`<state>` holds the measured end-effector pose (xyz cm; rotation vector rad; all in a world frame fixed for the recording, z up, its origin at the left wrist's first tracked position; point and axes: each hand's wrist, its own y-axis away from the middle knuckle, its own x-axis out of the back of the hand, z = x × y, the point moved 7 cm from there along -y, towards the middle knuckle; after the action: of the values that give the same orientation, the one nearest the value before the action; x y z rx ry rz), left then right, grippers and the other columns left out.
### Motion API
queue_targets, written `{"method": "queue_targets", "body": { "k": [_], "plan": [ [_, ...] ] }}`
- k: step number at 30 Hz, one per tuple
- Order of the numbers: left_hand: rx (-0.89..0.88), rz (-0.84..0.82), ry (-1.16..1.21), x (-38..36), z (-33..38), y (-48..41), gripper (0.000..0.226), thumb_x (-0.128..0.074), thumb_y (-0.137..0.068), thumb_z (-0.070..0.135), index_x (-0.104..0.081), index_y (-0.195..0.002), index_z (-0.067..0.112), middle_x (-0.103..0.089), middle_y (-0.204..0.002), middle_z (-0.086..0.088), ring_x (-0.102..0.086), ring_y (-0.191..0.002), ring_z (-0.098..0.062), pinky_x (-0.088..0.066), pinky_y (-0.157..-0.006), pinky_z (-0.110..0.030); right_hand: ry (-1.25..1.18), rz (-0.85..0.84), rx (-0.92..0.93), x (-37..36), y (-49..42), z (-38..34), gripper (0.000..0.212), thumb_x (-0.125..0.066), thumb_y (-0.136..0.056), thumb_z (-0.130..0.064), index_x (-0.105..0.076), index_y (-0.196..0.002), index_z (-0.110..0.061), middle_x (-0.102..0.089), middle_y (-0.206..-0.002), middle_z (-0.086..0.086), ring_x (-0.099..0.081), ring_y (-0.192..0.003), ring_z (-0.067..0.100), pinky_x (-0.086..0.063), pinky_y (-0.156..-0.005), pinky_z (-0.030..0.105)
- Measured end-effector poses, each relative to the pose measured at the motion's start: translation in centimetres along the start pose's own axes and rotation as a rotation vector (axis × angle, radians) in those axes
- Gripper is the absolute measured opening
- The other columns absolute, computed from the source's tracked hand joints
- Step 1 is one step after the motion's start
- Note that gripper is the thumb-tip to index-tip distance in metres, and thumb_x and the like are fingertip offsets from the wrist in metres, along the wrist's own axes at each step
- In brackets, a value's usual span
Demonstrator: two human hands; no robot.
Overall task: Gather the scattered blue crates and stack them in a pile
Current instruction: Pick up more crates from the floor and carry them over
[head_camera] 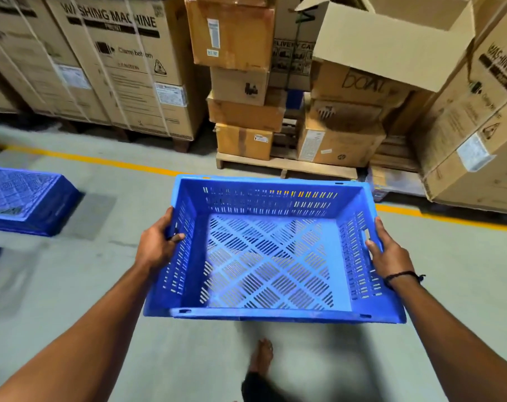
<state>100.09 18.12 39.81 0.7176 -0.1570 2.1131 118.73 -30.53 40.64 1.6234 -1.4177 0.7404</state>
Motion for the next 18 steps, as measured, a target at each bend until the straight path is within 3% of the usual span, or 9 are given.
{"method": "queue_targets", "body": {
  "k": [3,11,13,18],
  "plan": [
    [-0.013,-0.005,-0.067,-1.1,0.1,-3.7,0.069,-0.068,-0.083,0.006,-0.038,-0.143,0.023,-0.049,-0.139,0.003,-0.046,-0.118,-0.004,-0.034,-0.102,-0.021,-0.031,-0.008,-0.023,-1.6,-3.3,-0.5,0.059,-0.05,-0.095,-0.029,-0.022,-0.146,-0.04,-0.063,-0.115,0.026,-0.061,-0.098,0.042,-0.044,-0.077,0.036],
    [0.007,-0.021,-0.046,-7.4,0.1,-16.8,0.067,-0.066,-0.084,0.004,-0.039,-0.142,0.021,-0.05,-0.137,0.007,-0.048,-0.118,-0.005,-0.036,-0.104,-0.023,-0.075,-0.006,-0.086,-7.1,-14.7,-1.4,0.061,-0.049,-0.095,-0.029,-0.018,-0.145,-0.044,-0.063,-0.118,0.024,-0.061,-0.094,0.042,-0.047,-0.083,0.041],
    [0.013,-0.031,-0.039,-9.0,-1.1,-19.9,0.068,-0.067,-0.084,0.005,-0.038,-0.142,0.024,-0.05,-0.137,0.007,-0.051,-0.117,-0.006,-0.039,-0.106,-0.029,-0.082,-0.005,-0.095,-8.9,-17.6,-1.2,0.061,-0.049,-0.095,-0.029,-0.018,-0.145,-0.045,-0.062,-0.12,0.023,-0.061,-0.094,0.042,-0.047,-0.084,0.043],
    [0.008,-0.041,-0.09,-12.1,-4.3,-26.8,0.068,-0.068,-0.084,0.008,-0.038,-0.142,0.025,-0.053,-0.135,0.005,-0.053,-0.113,-0.006,-0.041,-0.101,-0.026,-0.089,-0.014,-0.102,-14.0,-23.5,-1.6,0.06,-0.05,-0.095,-0.027,-0.021,-0.145,-0.042,-0.06,-0.125,0.022,-0.061,-0.099,0.042,-0.046,-0.087,0.042]
  ]
}}
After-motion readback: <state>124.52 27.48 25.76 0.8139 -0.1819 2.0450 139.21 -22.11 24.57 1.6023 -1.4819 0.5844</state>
